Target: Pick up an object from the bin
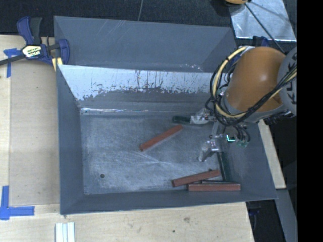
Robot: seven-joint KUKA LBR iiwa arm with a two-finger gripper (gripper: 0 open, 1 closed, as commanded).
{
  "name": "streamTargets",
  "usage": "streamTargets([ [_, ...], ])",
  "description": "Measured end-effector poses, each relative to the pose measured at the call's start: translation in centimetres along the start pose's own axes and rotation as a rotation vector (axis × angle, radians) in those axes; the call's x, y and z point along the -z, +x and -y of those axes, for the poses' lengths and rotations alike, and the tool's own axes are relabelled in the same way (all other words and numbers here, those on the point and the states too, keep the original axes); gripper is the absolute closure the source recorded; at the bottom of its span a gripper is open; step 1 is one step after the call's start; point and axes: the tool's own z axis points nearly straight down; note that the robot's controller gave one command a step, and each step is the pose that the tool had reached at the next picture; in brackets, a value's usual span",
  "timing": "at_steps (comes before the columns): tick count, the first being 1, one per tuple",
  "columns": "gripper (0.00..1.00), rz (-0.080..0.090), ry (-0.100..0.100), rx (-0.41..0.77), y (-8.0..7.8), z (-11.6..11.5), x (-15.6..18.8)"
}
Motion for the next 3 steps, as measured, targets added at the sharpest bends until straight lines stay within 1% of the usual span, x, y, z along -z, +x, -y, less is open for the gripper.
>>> streamTargets([
  [1,0.0,0.007,0.001,0.001,-0.2,0.0,0.4],
  [2,1.0,0.026,0.002,0.061,-9.2,-1.0,-8.1],
  [3,1.0,0.025,0.003,0.061,-9.2,-1.0,-8.1],
])
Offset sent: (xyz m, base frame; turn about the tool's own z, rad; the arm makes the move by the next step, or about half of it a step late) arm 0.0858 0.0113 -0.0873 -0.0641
